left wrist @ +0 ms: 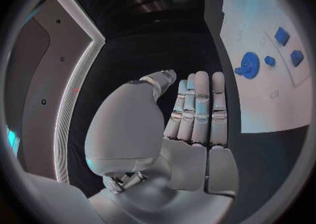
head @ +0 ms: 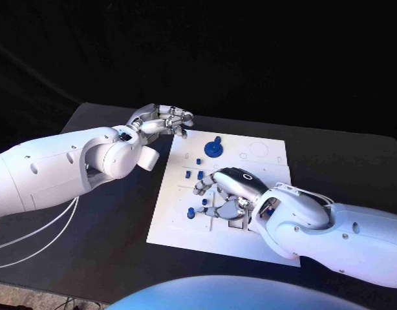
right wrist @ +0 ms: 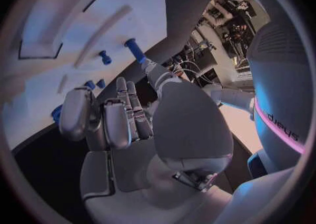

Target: Assemble the parts on the task board

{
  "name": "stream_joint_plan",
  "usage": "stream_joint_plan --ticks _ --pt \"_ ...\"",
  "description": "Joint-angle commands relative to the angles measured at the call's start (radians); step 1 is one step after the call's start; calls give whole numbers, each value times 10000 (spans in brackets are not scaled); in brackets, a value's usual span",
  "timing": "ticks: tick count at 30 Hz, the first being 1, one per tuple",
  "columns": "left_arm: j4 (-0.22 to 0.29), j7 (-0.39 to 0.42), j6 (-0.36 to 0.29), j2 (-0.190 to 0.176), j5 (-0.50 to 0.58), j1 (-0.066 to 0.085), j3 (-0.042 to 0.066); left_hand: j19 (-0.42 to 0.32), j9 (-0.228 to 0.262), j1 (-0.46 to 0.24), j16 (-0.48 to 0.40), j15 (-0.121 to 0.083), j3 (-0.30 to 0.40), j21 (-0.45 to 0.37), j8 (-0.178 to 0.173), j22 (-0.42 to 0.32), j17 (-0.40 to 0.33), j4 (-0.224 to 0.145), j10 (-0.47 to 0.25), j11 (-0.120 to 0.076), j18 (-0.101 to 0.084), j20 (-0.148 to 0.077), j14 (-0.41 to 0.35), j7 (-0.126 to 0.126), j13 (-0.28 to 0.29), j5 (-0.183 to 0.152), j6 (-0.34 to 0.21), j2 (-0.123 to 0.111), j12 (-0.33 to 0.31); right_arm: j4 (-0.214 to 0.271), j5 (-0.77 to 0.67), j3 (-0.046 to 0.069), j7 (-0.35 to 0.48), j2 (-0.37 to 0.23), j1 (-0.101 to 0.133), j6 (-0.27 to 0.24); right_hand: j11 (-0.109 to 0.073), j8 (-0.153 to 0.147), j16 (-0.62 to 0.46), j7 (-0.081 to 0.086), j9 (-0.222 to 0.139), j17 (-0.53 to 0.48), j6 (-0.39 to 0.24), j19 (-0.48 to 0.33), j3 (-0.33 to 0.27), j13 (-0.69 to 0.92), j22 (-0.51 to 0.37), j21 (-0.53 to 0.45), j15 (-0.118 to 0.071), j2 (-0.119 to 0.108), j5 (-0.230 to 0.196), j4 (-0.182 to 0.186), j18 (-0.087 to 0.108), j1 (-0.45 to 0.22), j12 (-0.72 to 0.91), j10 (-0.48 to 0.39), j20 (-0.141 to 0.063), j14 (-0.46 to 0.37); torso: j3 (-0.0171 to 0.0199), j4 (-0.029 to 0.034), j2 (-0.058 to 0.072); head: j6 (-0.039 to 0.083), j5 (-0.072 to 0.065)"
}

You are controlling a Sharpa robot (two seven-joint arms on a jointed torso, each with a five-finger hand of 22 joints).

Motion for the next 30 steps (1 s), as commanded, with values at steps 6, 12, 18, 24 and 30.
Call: stream_joint_plan --ticks 6,12,18,24,30 --pt "-25 78 120 -3 47 4 4 13 9 -72 -29 39 -24 -33 63 -8 9 -47 -37 -6 98 35 7 14 9 -64 -72 9 60 636 3937 87 115 -1817 798 -234 -582 201 259 -415 33 435 368 503 13 871 1820 1212 -450 -139 -165 869 -43 -768 1427 2546 -419 312 -37 -43 -85 131 -596" --pt "-36 98 78 -38 48 -4 -23 13 12 -80 -30 41 -28 -39 70 -11 9 -49 -43 -5 98 36 4 14 13 -73 -80 4 63 823 5000 29 -688 -3397 1020 498 -920 824 526 -782 975 821 638 763 -607 4046 2082 1990 -760 -197 -148 1464 -193 -680 4438 2206 -742 426 -79 -174 -190 153 -947" --pt "-31 110 59 -77 46 -72 -82 13 12 -80 -30 41 -28 -39 70 -11 9 -49 -43 -5 98 36 4 14 13 -73 -80 4 63 1083 4523 -52 -1237 -4197 761 609 -991 822 1088 -813 1295 1791 591 1029 -1065 8582 2291 2806 -813 -162 -145 1956 -354 -410 9076 2924 -786 624 -60 -367 -277 126 -1206" --pt "-11 120 72 -85 43 -155 -96 13 12 -80 -30 41 -28 -39 70 -11 9 -49 -43 -5 98 36 4 14 13 -73 -80 4 63 1393 3780 -79 -1982 -4420 350 440 -1035 906 1388 -867 1503 2340 725 1209 -1585 10262 2430 3338 -830 -40 -60 2033 -459 -530 10844 3519 -807 726 -49 -468 -351 51 -1255" --pt "-12 124 88 -80 41 -205 -99 13 19 -85 -33 42 -26 -48 84 -16 11 -54 -52 -5 98 38 -3 13 20 -75 -89 6 70 1559 2947 -102 -2793 -4431 130 440 -1067 982 1601 -915 1678 2763 840 1325 -2110 10926 2520 3668 -848 88 -93 2064 -528 -872 11523 3769 -822 803 -79 -494 -410 28 -1352"
